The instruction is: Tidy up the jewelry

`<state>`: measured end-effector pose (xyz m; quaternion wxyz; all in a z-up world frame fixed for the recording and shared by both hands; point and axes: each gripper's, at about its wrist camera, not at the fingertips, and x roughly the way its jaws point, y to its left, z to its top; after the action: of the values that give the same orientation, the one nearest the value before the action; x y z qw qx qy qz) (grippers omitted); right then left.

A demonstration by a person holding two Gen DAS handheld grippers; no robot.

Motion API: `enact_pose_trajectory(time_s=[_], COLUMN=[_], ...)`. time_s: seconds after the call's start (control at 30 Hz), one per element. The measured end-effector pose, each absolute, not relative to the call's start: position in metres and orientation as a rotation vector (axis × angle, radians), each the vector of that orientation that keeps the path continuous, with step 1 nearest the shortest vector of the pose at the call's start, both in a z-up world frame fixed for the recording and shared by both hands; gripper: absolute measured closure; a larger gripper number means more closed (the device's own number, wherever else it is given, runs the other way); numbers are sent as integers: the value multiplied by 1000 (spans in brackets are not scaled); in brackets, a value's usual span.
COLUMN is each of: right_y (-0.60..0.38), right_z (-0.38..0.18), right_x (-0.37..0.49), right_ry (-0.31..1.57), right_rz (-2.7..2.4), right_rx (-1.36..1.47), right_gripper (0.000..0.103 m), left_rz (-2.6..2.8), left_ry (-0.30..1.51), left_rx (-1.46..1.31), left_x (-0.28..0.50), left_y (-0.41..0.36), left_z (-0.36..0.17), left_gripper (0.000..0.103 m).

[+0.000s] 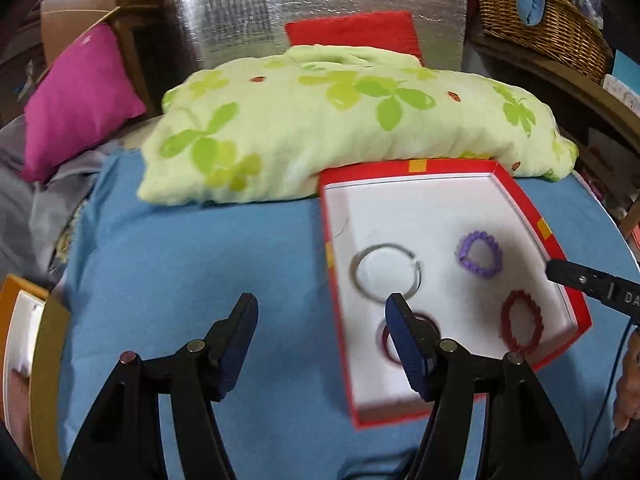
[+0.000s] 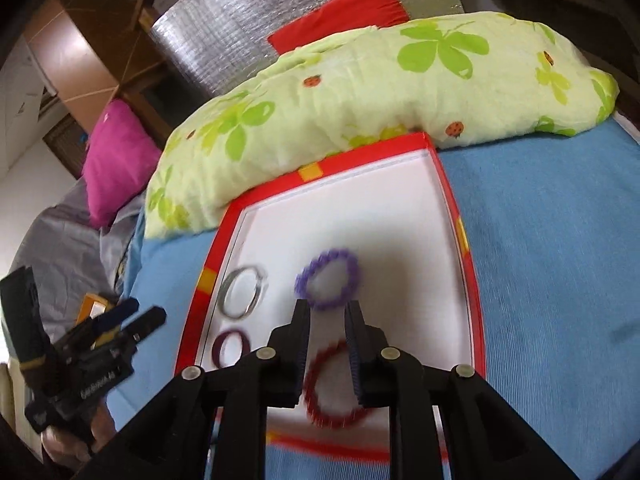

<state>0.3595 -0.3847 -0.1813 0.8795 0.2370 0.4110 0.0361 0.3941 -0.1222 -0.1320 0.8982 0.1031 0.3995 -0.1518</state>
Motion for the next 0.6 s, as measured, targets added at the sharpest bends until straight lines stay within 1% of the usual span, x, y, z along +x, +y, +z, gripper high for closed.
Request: enact_pose_trajectory(time_s=[0.33, 0.43, 0.6], right_y=[-365, -352, -324], right_z=[-171, -172, -179], right_x=[280, 254, 216], right_ry=[864, 876, 916], right_rz=[108, 127, 179], right_rx=[457, 429, 397], right_gripper=[83, 83, 83], left_rz=[-252, -230, -209], left_ry=[803, 805, 883], left_rx=[246, 248, 222], left_x=[327, 301, 269], left_y=[-84, -69, -46], left_z=[-125, -134, -158], left_gripper=[36, 36, 36])
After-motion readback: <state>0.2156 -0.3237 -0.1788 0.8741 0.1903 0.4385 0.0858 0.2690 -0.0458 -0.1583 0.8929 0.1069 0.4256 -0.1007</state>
